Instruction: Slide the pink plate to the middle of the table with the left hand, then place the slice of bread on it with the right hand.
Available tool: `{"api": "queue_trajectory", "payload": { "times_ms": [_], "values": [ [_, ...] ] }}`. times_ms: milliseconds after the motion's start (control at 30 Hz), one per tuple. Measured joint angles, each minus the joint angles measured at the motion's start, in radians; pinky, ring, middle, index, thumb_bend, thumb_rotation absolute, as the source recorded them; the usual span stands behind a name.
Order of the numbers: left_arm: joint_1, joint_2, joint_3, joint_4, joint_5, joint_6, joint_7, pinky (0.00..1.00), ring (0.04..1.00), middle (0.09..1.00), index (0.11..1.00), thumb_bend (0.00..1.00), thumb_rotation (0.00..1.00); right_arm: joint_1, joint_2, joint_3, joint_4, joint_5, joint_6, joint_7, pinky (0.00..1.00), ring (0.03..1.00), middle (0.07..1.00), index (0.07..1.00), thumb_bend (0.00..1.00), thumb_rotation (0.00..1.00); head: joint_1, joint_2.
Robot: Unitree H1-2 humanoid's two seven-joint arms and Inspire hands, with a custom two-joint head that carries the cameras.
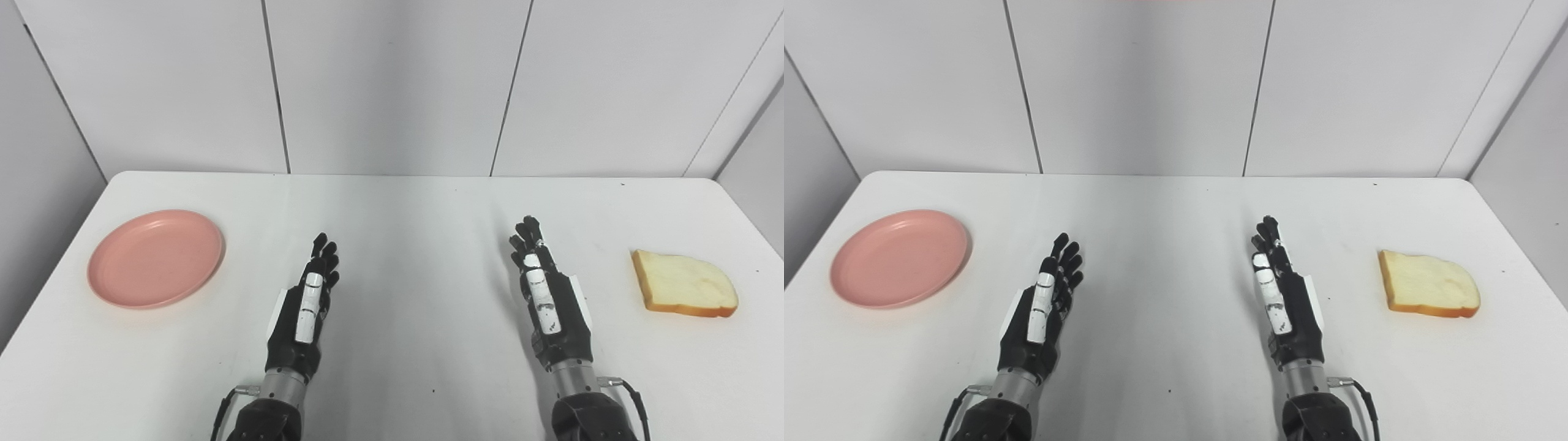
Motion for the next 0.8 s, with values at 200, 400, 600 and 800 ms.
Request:
{"api": "queue_trajectory", "payload": {
  "times_ms": [200,400,600,800],
  "values": [
    [0.001,-0.007,-0.001,-0.005,-0.003,0.000,0.005,1.00,1.000,1.000,1.000,0.60,1.00,0.000,0.000,0.000,0.000,0.000,0.000,0.000,1.00,0.966,0.970,0.980,0.60,0.88,0.000,-0.003],
    [0.004,-0.013,0.002,-0.007,-0.015,0.000,0.016,1.00,1.000,1.000,1.000,0.59,1.00,0.000,0.000,0.001,0.000,-0.003,0.000,0.000,1.00,0.975,0.972,0.978,0.61,0.89,-0.002,-0.005],
    [0.007,-0.016,0.001,-0.014,-0.015,0.000,0.026,1.00,1.000,1.000,1.000,0.58,1.00,0.000,0.000,0.002,0.000,-0.005,0.001,0.000,1.00,0.976,0.979,0.981,0.61,0.90,0.000,-0.003],
    [0.008,-0.016,-0.004,-0.013,-0.015,-0.002,0.027,1.00,1.000,1.000,1.000,0.61,1.00,0.000,-0.002,0.001,0.002,0.002,0.000,0.002,1.00,0.984,0.987,0.987,0.61,0.90,0.113,-0.037]
  ]
}}
